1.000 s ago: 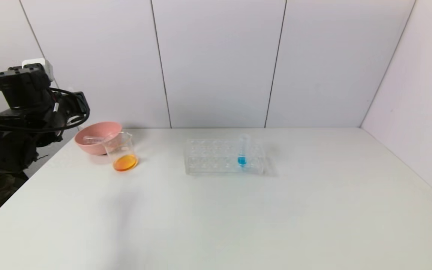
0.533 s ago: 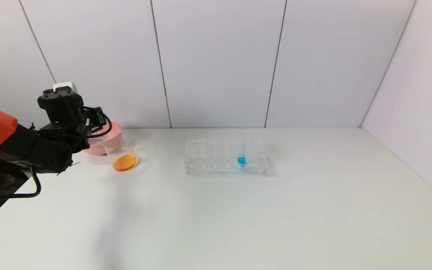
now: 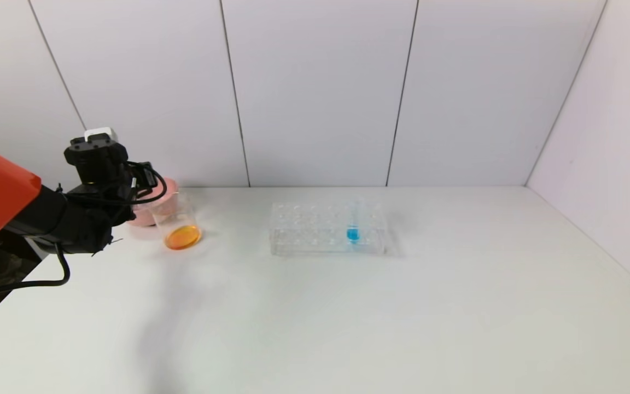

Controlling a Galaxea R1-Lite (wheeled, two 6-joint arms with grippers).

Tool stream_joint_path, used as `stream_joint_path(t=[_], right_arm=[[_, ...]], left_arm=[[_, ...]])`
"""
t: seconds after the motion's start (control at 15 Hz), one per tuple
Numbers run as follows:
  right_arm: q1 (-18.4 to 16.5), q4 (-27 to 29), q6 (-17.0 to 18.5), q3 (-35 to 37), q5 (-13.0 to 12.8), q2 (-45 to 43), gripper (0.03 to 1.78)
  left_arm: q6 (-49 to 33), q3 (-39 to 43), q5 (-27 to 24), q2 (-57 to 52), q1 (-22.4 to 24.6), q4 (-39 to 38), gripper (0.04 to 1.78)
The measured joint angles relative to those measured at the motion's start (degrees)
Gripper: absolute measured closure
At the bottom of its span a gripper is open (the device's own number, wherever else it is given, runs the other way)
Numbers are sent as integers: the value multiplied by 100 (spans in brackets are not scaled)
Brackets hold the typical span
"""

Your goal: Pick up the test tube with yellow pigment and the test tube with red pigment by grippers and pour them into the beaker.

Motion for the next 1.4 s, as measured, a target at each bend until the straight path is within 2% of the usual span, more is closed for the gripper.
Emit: stream_joint_path(t=[0.27,0.47,0.6,0.67,1.0,1.2,1.4], right_arm=[[0,-2,2,0,0,0,10],[0,-2,0,0,0,0,10],[0,-2,0,0,0,0,10],[0,-2,0,0,0,0,10],[0,0,0,0,0,0,10],[0,0,2,0,0,0,10],[0,-2,-2,0,0,0,10]], left_arm=[[13,-350,354,-69,0,22,45],[66,-428,404,-386,-33,135,14],[124,-124,276,-789,-50,257,6],[143,160,45,-1056,-56,293,6],[424,1613,-1673,-2740,-66,563,6],[613,2068,-2303,-4039,-67,1145,6],[781,2221,-2593,-5453,-69,2139,6]])
